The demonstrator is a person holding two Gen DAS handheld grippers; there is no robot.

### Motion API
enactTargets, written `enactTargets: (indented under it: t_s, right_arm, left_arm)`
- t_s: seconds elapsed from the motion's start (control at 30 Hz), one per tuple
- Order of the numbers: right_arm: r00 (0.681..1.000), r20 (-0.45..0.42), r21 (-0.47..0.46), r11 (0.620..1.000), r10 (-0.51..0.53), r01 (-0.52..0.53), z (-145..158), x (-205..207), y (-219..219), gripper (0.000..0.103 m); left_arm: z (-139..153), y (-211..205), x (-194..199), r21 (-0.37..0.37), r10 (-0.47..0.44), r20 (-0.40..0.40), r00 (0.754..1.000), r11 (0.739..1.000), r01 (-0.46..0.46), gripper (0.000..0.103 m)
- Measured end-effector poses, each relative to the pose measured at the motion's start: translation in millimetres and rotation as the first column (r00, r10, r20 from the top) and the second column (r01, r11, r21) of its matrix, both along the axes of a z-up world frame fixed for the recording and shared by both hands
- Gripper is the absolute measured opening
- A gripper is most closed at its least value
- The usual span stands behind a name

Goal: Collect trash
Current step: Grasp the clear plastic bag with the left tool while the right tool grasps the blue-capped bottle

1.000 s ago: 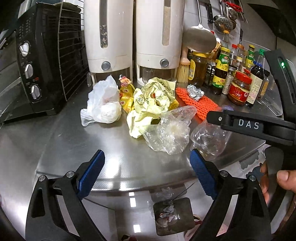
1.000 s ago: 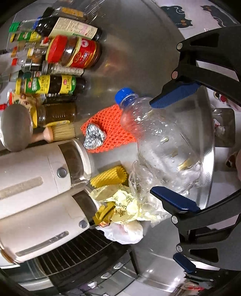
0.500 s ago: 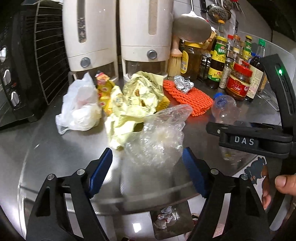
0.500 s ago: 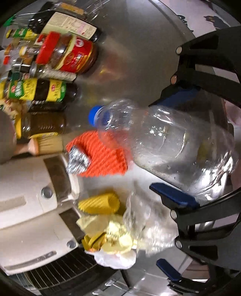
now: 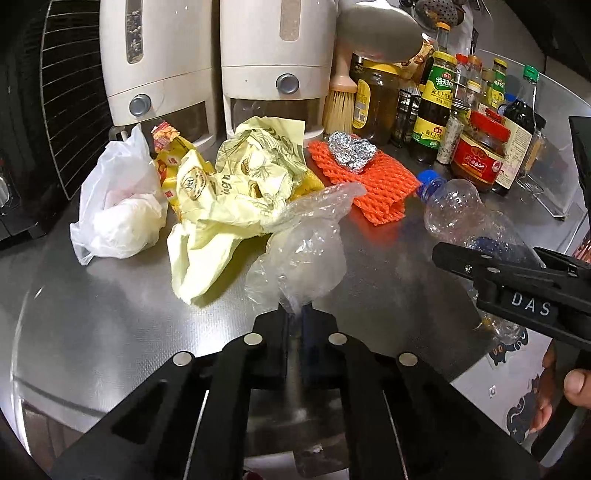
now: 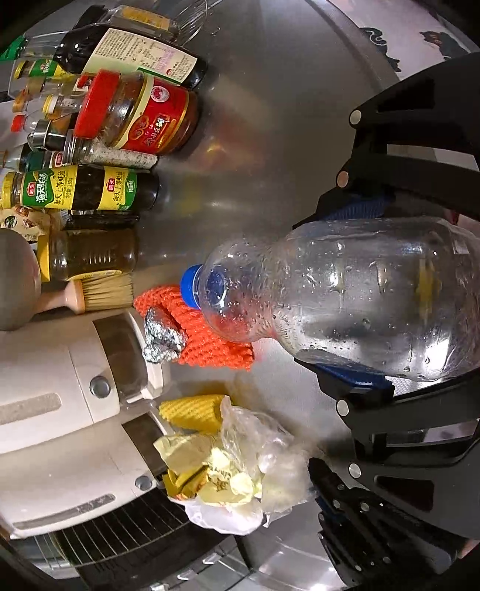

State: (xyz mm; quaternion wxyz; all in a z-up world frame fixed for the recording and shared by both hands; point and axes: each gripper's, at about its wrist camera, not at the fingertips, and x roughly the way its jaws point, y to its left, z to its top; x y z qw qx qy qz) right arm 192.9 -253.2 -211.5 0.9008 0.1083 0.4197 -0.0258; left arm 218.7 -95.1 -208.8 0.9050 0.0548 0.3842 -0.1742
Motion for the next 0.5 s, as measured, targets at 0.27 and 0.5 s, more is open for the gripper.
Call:
enactTargets:
  t_s: [0.27,0.5]
  right_arm:
    - [1.000,0.018,0.001,1.000,0.003,-0.003,10,-37,7,0.064]
    - [0.999,0.032,0.025,0.999,0.026,-0.027,12,-85,12,0.064]
  left_arm:
    - [8,12,-39,-0.013,0.040,-0.014,0.999,0.999,-0.040,0.002]
    - [5,20,-86,-0.018,0.054,-0.019,0.998,0.998,-0.055,0.002]
